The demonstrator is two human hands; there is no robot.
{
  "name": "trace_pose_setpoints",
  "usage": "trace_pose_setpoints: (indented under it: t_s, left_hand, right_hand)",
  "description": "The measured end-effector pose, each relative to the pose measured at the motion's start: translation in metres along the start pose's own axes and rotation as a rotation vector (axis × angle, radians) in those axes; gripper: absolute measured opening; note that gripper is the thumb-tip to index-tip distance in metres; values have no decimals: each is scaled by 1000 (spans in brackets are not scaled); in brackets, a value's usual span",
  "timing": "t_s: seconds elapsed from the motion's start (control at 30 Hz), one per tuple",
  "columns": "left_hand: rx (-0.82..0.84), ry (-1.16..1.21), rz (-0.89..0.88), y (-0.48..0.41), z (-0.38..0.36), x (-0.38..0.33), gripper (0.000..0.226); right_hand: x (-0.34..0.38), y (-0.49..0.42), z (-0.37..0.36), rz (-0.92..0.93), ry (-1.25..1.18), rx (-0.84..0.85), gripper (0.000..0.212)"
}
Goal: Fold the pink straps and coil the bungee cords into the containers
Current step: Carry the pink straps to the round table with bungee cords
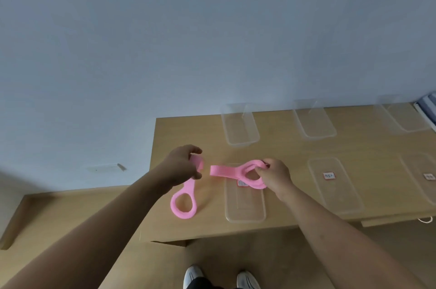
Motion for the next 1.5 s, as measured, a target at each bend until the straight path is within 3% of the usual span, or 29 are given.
trace_pose_setpoints:
  t_s: [0.03,0.1,0.17,0.23,0.33,0.5,0.57,0.67,0.73,0.93,1.13,1.33,1.43,1.5]
  left_hand:
    - [-23,-79,-33,3,4,-6,60]
    - [-122,-279,-145,11,14,-24,35]
    - [-186,-390,-220,20,21,-40,23]
    - [-223,-446,-254,28,28,-52,18]
    - [-274,-480,-322,40,38,-70,14]
    - [-279,-338,-379,63,47,-102,13]
    - [-265,-258,-401,74,46,-115,16]
    - [-294,-78,-417,82,47,-124,18]
    - [-320,38,-397,83,47,-121,17]
    - [-313,194,-167,53,21,-55,16]
    - [-204,244,67,18,-49,22,28]
    - [-237,181,153,-5,-93,45,33]
    - [-303,21,119,-1,-90,49,42]
    - [-296,-72,72,8,-87,55,44]
  right_hand:
    - [4,1,3,22,119,-17,11]
    - [15,7,10,98,274,-64,34]
    - [34,17,9,190,186,-17,55]
    - [56,32,0,226,-24,168,67]
    - [86,54,-13,313,-90,375,82]
    - [116,72,-8,488,-95,431,105]
    - [117,75,-7,497,-178,467,85]
    - [103,71,-3,413,-312,396,22]
    - [84,67,3,304,-452,363,7]
    - [21,64,11,18,-683,417,23]
    - [-38,55,16,-194,-524,233,17]
    - [-55,39,22,-225,-471,115,26]
    - [-55,40,35,-162,-164,-31,34]
    - [-43,47,39,-28,13,-53,37]
Point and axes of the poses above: each hand's wrist, its own y-axis away from the middle knuckle, its own z-axis out of the back of the hand, x = y × z, the point moved 7 cm from there along -y, towards the middle knuckle, and after that the axes turned 2 degrees about -x, right-handed, at the moved point
